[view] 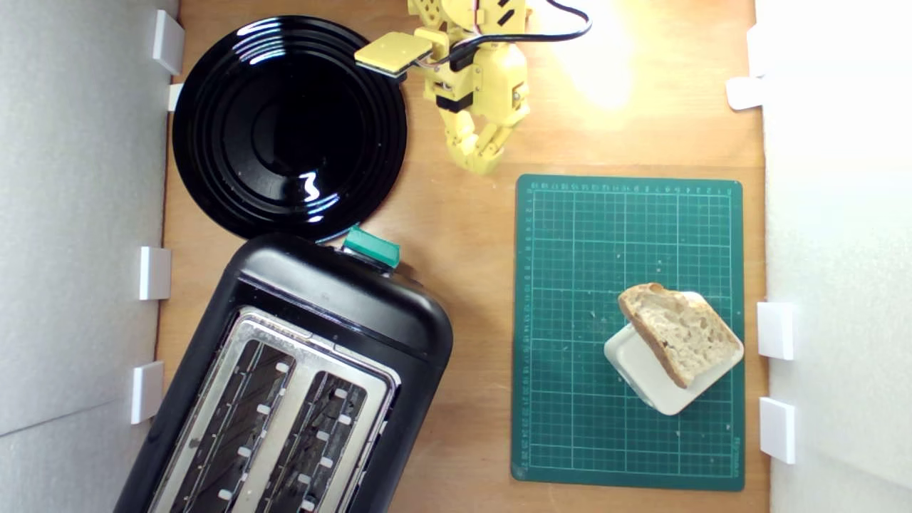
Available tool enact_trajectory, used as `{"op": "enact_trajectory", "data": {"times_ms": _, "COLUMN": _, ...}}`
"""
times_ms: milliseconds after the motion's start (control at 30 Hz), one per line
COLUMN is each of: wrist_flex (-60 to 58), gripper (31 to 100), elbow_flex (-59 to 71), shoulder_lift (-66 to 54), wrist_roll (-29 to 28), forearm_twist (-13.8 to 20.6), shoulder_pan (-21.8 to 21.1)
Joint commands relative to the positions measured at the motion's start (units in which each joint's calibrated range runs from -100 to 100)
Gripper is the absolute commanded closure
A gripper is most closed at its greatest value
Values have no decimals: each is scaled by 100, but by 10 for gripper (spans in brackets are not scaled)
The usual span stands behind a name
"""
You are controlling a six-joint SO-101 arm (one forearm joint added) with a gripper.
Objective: Pick bread and place in toaster
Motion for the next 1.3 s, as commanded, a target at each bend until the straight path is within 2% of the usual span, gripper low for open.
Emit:
{"op": "enact_trajectory", "data": {"times_ms": 0, "wrist_flex": 142, "gripper": 908, "elbow_flex": -16, "shoulder_lift": -10, "wrist_roll": 126, "forearm_twist": -1227, "shoulder_pan": 262}}
{"op": "enact_trajectory", "data": {"times_ms": 933, "wrist_flex": 142, "gripper": 908, "elbow_flex": -16, "shoulder_lift": -10, "wrist_roll": 137, "forearm_twist": -1236, "shoulder_pan": 173}}
{"op": "enact_trajectory", "data": {"times_ms": 1067, "wrist_flex": 150, "gripper": 908, "elbow_flex": -7, "shoulder_lift": -10, "wrist_roll": 100, "forearm_twist": -1335, "shoulder_pan": 173}}
{"op": "enact_trajectory", "data": {"times_ms": 1267, "wrist_flex": 150, "gripper": 908, "elbow_flex": -7, "shoulder_lift": -1, "wrist_roll": 105, "forearm_twist": -1272, "shoulder_pan": 173}}
